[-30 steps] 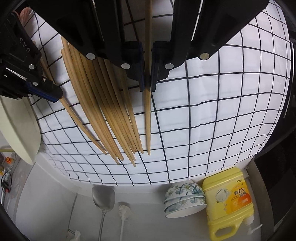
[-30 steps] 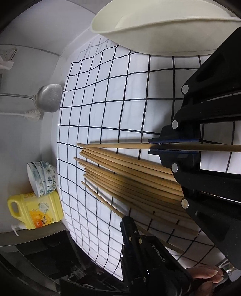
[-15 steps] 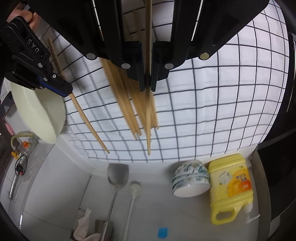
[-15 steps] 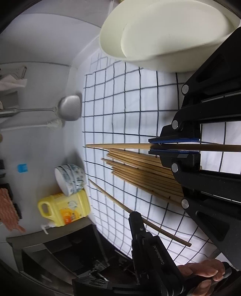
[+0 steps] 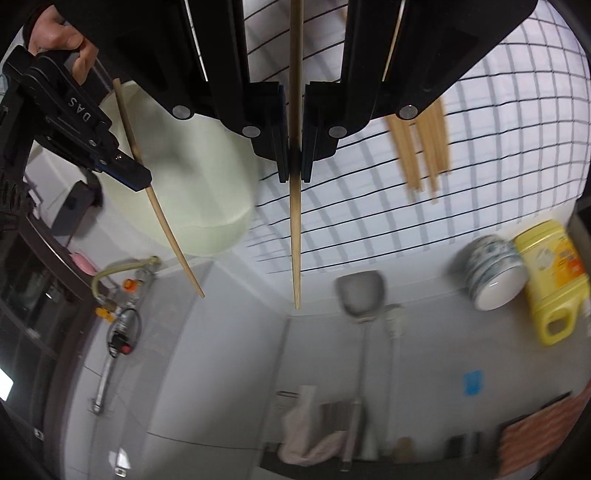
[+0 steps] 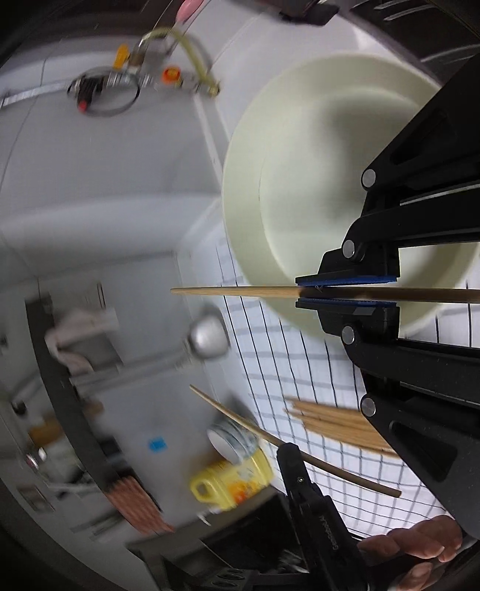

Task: Organize utensils
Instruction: 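Carry both chopsticks over the cream basin with both tools, then open the right tool to drop its chopstick while the left tool releases its own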

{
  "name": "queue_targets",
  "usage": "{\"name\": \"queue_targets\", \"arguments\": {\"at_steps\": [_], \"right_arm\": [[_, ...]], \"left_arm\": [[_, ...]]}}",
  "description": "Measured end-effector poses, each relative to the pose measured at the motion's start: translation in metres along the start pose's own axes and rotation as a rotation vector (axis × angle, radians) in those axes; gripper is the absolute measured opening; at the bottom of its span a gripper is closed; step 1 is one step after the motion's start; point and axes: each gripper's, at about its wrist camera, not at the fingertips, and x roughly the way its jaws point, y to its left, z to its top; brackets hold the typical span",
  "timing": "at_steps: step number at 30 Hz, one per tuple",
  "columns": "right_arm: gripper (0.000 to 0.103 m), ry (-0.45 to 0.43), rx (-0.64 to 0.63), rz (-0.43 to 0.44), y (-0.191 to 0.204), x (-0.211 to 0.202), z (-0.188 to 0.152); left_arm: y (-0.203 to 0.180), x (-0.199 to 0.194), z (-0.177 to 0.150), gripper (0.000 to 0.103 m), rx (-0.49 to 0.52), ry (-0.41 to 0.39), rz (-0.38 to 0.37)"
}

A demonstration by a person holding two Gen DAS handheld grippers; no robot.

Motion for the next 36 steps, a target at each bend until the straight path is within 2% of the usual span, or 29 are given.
{"name": "queue_targets", "arguments": {"at_steps": [6,15,22,29,30,31,32,33,34,36], "right_arm": [[0.006,0.035,0.099,-0.074,-0.059,0.002,0.003],[0.006,0.113,0.183,-0.127,-0.102,0.020,-0.009],[0.006,0.163,0.190,-0.139,-0.109,0.036,-0.016],[0.006,0.168,0.202,-0.161,-0.110,0.036,-0.016],[0.007,0.166,0.204,-0.167,-0.110,0.035,-0.015],[0.013,0.162,0.204,-0.170,-0.111,0.033,-0.014],[0.022,0.155,0.203,-0.174,-0.110,0.030,-0.013],[0.023,0.146,0.200,-0.178,-0.110,0.028,-0.013],[0.024,0.140,0.200,-0.180,-0.109,0.026,-0.012],[0.024,0.129,0.197,-0.183,-0.109,0.023,-0.011]], "left_arm": [[-0.060,0.050,0.013,0.007,0.051,0.078,-0.086],[-0.112,0.117,0.008,0.007,0.126,0.199,-0.087],[-0.118,0.140,0.003,0.007,0.149,0.253,-0.065],[-0.111,0.150,0.000,0.008,0.137,0.297,-0.036],[-0.108,0.149,0.001,0.014,0.128,0.300,-0.035],[-0.106,0.149,0.002,0.020,0.121,0.300,-0.032],[-0.104,0.147,0.004,0.039,0.116,0.294,-0.027],[-0.101,0.144,0.005,0.059,0.111,0.279,-0.018],[-0.098,0.138,0.007,0.066,0.106,0.250,-0.003],[-0.093,0.130,0.011,0.069,0.104,0.214,0.014]]}}
